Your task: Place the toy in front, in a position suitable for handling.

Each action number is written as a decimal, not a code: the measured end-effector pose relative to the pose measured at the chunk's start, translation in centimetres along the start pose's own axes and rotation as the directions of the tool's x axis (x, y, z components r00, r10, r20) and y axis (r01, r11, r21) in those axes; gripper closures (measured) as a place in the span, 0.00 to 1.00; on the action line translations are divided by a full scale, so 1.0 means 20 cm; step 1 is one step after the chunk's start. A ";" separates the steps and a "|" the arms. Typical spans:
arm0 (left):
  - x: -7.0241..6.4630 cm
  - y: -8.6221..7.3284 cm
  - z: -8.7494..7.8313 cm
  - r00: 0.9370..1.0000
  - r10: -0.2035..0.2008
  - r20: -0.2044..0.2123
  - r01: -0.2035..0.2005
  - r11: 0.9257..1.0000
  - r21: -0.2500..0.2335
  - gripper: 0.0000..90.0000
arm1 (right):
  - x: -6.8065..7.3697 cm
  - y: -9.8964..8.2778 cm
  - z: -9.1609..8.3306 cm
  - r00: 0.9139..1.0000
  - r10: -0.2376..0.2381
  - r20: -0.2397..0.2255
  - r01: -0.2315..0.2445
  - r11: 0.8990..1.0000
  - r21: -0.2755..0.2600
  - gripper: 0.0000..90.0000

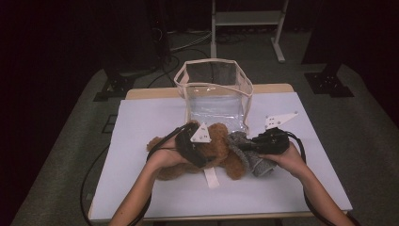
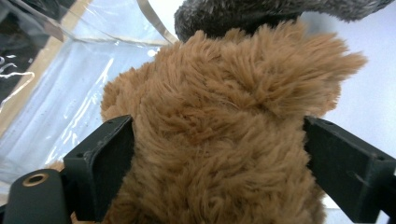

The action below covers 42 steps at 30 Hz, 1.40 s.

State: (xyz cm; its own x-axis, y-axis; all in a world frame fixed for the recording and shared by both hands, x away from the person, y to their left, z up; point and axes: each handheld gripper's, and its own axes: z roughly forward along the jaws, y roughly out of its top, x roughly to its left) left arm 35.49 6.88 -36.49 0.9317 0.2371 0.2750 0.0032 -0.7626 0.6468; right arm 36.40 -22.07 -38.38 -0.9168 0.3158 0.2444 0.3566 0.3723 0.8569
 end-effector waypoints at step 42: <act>-0.14 0.11 -0.01 0.993 0.002 0.115 0.007 0.997 -0.074 0.06 | 0.03 -0.01 -0.03 1.000 -0.010 -0.025 0.010 1.000 0.023 0.89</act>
State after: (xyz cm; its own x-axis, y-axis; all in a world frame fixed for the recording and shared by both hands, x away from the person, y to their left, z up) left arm 32.90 4.69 -35.66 0.9673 0.1650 0.1926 -0.0174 -0.7143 0.6996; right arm 35.61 -22.41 -38.15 -0.9244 0.2902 0.2474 0.3512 0.3952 0.8488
